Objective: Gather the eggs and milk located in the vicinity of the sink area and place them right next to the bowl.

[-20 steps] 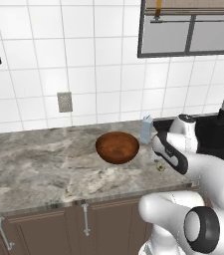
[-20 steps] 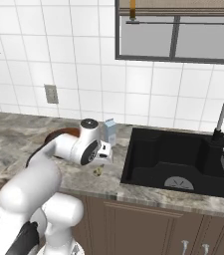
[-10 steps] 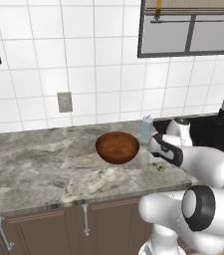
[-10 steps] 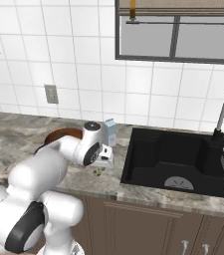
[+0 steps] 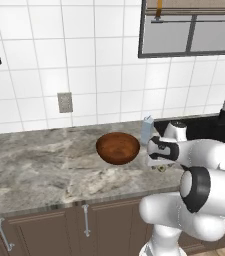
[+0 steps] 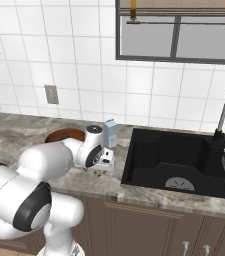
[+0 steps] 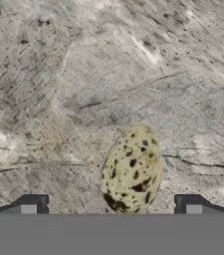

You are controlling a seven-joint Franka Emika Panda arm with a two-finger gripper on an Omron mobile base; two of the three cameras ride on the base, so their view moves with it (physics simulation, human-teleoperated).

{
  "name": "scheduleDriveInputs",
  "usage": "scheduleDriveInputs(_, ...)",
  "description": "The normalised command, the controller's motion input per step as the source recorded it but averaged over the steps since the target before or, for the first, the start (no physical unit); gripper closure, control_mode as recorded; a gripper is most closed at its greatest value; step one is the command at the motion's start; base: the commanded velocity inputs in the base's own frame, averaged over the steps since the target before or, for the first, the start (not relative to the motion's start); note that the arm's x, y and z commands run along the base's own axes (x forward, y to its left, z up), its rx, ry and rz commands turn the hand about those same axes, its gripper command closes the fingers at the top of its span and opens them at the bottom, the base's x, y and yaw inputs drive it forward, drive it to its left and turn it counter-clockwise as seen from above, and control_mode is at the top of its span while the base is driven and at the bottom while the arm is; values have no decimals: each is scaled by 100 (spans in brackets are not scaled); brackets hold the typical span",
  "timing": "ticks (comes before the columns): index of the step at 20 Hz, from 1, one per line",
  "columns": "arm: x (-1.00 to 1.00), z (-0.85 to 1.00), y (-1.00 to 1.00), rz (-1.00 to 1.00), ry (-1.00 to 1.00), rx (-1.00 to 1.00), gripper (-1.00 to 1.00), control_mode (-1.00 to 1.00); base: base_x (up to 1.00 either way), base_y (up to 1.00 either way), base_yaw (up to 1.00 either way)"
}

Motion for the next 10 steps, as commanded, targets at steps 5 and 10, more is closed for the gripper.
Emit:
scheduleDriveInputs(5,13,-15,0,0,3,0,-100,-100,0,0,0)
scheduleDriveInputs(10,8,-14,0,0,2,0,-100,-100,0,0,0)
